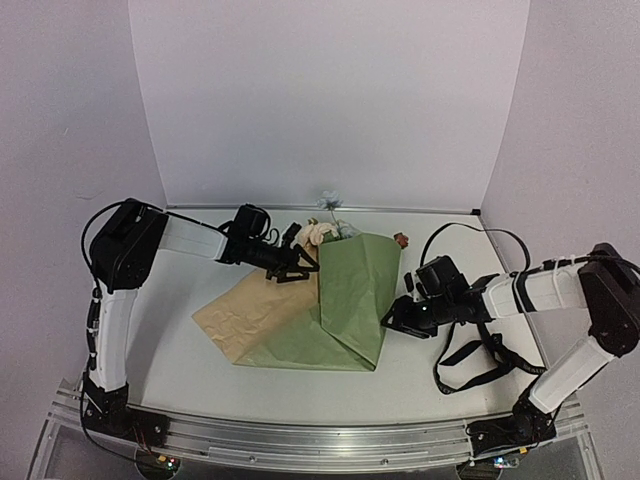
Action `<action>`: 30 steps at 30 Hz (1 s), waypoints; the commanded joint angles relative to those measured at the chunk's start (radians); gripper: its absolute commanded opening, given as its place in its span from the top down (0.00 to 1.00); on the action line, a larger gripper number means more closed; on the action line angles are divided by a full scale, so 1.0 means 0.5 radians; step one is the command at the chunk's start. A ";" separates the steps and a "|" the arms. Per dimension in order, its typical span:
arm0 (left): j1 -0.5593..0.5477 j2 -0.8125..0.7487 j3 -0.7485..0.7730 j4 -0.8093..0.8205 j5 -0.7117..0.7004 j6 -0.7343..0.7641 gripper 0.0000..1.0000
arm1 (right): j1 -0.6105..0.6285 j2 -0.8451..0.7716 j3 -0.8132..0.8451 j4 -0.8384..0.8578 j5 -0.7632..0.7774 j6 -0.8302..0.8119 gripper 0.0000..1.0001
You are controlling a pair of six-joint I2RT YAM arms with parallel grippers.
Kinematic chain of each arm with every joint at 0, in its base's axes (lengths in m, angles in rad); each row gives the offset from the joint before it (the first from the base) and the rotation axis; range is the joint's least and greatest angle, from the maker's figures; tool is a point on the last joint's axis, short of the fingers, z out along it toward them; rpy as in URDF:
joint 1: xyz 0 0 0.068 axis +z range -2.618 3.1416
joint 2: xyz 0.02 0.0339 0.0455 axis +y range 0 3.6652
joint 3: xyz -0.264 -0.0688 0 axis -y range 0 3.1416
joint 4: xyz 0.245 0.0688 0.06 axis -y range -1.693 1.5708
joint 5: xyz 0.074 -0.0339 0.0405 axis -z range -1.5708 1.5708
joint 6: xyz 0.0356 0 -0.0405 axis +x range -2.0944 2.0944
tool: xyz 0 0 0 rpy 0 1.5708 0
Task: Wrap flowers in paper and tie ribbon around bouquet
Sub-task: Fold the one-fourth-folded wrapping paper at the center of the board, then press the fold line of the 2/3-folded wrapping paper.
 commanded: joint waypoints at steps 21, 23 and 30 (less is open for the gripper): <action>-0.128 0.005 0.176 0.095 -0.091 -0.008 0.91 | -0.061 0.244 0.243 0.079 -0.087 -0.049 0.62; -0.128 -0.050 0.126 0.088 -0.142 0.021 0.95 | -0.061 0.226 0.240 0.075 -0.141 -0.035 0.61; -0.127 -0.201 -0.020 0.090 -0.275 0.071 1.00 | -0.059 0.128 0.212 0.069 -0.374 0.046 0.64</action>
